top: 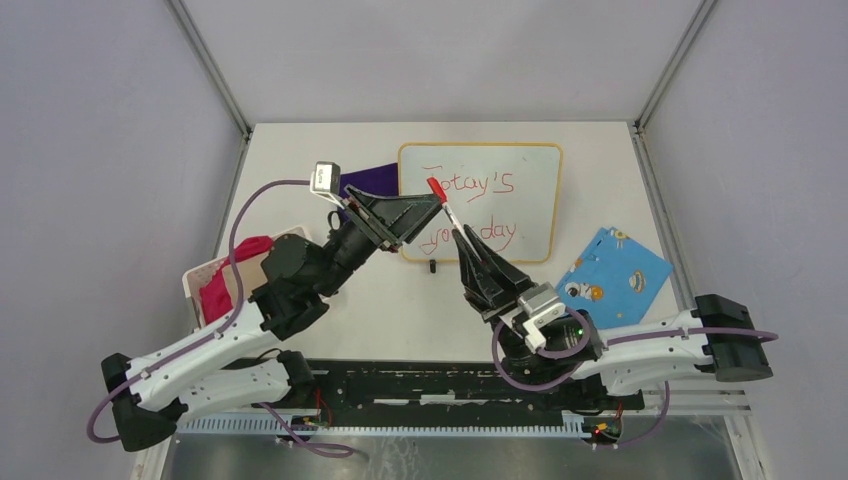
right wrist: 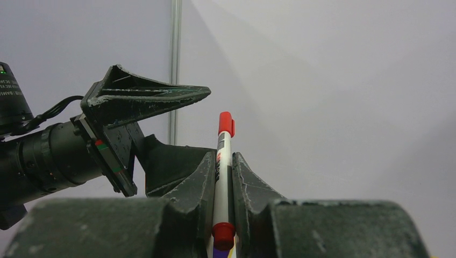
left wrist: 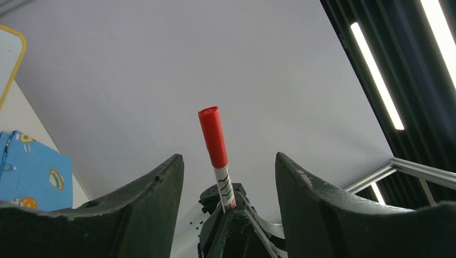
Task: Write a sentence on the whiteboard
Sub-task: Close the whiteboard marker at the center of the board.
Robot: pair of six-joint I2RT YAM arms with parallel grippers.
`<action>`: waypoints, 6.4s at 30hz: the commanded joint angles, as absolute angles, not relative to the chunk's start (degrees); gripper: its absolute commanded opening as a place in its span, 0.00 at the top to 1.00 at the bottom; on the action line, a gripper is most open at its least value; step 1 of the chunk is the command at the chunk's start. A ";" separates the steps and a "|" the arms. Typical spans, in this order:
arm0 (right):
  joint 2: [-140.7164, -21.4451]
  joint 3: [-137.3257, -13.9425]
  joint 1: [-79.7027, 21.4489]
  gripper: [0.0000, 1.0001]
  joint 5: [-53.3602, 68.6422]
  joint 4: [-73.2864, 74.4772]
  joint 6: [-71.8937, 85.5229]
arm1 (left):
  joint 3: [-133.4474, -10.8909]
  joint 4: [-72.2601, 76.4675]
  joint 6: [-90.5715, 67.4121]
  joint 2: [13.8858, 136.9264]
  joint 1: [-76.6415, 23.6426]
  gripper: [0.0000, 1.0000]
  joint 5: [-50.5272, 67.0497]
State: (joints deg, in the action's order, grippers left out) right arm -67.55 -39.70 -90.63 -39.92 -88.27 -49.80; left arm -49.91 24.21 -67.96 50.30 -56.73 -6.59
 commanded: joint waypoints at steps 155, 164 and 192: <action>-60.77 -41.89 -85.20 1.00 -37.01 -85.97 -36.80 | -59.35 15.06 -45.54 50.46 -68.62 0.12 -26.49; -56.96 -38.46 -85.27 1.00 -37.29 -85.17 -35.44 | -70.99 3.43 -42.12 54.77 -68.63 0.06 -33.62; -51.25 -34.63 -85.28 1.00 -32.08 -79.98 -31.87 | -66.21 25.15 -53.06 62.12 -50.45 0.12 8.70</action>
